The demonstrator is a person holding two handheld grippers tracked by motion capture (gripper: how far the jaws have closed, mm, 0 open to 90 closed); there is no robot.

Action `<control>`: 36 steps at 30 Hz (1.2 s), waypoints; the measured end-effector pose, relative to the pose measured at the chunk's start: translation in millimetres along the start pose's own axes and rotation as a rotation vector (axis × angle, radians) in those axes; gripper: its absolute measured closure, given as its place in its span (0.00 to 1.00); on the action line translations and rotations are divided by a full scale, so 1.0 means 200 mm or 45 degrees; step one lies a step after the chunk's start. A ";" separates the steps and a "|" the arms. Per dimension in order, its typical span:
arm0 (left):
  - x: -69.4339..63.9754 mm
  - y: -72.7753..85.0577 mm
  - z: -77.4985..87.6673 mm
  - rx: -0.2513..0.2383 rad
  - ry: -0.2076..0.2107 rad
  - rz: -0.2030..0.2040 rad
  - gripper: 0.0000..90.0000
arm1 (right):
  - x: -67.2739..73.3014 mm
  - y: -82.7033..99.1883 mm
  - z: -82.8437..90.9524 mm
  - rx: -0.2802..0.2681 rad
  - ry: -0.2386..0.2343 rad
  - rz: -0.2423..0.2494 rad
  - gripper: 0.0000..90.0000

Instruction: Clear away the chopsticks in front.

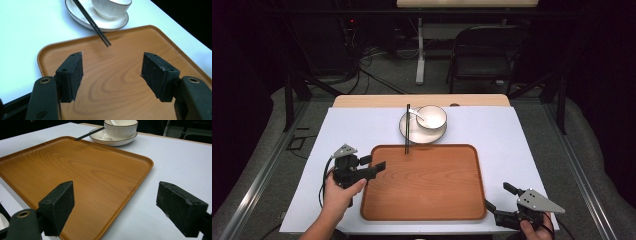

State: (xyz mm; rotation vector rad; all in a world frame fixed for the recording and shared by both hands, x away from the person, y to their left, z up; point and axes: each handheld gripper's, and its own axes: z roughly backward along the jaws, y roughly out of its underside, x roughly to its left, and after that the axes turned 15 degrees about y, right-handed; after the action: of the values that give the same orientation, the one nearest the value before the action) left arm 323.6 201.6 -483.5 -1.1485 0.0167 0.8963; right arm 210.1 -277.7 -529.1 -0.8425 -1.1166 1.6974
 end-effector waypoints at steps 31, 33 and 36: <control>0.10 -0.41 -0.27 0.066 -0.019 0.030 0.31 | -0.01 0.00 -0.01 0.009 0.003 -0.017 0.16; 0.11 -0.43 -0.28 0.071 -0.024 0.029 0.31 | -0.01 0.00 -0.01 0.008 0.003 -0.016 0.16; 0.11 -0.46 -0.30 0.062 -0.036 0.034 0.34 | -0.01 0.00 -0.01 0.010 0.002 -0.019 0.16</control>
State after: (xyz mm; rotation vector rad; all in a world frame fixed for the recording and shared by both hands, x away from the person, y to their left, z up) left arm 421.0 156.5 -449.1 -1.0924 0.0302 0.9308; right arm 212.5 -278.6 -529.5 -0.8283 -1.1123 1.6874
